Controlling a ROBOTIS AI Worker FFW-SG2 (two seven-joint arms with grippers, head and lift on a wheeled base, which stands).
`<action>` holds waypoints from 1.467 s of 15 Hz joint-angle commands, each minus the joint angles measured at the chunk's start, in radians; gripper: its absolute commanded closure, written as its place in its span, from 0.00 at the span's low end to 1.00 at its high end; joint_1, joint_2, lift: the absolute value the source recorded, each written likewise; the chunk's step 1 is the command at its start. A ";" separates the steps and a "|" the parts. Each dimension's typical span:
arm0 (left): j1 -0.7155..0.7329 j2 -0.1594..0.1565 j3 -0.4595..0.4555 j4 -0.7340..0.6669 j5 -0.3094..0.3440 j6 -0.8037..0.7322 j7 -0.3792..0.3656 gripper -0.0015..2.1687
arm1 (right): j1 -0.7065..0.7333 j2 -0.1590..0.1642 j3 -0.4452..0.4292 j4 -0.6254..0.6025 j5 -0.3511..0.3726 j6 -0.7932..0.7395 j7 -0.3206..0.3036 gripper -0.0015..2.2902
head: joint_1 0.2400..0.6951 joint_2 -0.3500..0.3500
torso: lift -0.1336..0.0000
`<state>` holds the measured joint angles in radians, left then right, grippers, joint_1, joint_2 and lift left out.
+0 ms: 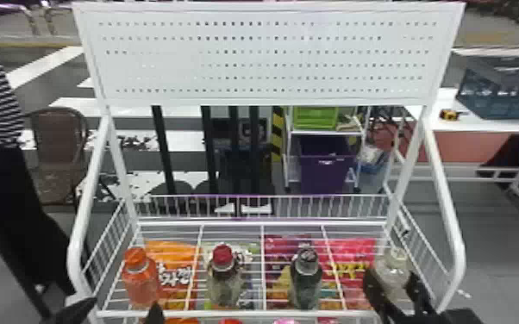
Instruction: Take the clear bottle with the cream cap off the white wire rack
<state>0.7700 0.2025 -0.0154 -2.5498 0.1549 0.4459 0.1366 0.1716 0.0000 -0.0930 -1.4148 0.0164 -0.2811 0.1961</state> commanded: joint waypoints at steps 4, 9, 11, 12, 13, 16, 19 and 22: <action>0.002 0.000 -0.008 -0.001 0.000 -0.005 0.000 0.07 | 0.127 0.001 0.003 -0.243 -0.013 0.115 -0.003 0.73 | 0.57 0.50 | 1.00; 0.005 0.000 -0.006 0.002 0.000 -0.038 0.000 0.07 | 0.376 0.001 -0.010 -0.616 -0.038 0.238 -0.001 0.73 | 0.57 0.50 | 1.00; 0.006 0.000 -0.008 0.000 0.000 -0.042 -0.002 0.07 | 0.470 0.001 -0.020 -0.733 -0.059 0.268 -0.001 0.73 | 0.57 0.50 | 1.00; 0.008 0.000 -0.009 -0.001 0.000 -0.042 -0.003 0.07 | 0.513 0.001 -0.024 -0.779 -0.073 0.268 -0.001 0.73 | 0.57 0.50 | 1.00; 0.008 0.000 -0.009 -0.006 0.000 -0.042 -0.005 0.07 | 0.562 0.001 -0.027 -0.829 -0.078 0.265 -0.001 0.73 | 0.57 0.50 | 1.00; 0.012 0.000 -0.009 -0.017 0.000 -0.045 -0.005 0.07 | 0.686 0.001 -0.050 -0.948 -0.090 0.256 0.005 0.73 | 0.57 0.50 | 1.00; 0.023 0.000 0.006 -0.010 0.002 -0.081 -0.002 0.07 | 0.773 0.001 -0.088 -1.020 -0.093 0.253 0.020 0.73 | 0.57 0.50 | 1.00; 0.028 -0.003 0.032 -0.006 0.011 -0.097 0.001 0.07 | 0.810 0.001 -0.119 -1.033 -0.122 0.244 0.034 0.73 | 0.57 0.50 | 1.00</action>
<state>0.7953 0.2018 0.0068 -2.5579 0.1622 0.3564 0.1370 0.9675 0.0000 -0.2015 -2.4443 -0.0974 -0.0344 0.2292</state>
